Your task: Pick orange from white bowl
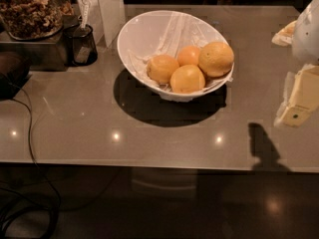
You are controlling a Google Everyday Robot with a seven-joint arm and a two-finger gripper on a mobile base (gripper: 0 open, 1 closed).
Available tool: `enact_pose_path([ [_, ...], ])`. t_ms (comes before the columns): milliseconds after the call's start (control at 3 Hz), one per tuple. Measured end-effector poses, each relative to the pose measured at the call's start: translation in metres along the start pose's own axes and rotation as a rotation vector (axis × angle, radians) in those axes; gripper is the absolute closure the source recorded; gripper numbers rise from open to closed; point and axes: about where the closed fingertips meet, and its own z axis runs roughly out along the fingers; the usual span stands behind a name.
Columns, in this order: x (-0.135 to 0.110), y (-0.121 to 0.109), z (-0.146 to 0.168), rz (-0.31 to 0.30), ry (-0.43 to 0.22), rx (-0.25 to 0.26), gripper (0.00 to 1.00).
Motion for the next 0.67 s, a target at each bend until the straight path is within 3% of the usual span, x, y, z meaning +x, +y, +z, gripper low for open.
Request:
enact_pose_path([
  [333, 0.0, 0.0, 0.0, 0.0, 0.0, 0.0, 0.0],
  [667, -0.02, -0.02, -0.005, -0.057, -0.029, 0.018, 0.0],
])
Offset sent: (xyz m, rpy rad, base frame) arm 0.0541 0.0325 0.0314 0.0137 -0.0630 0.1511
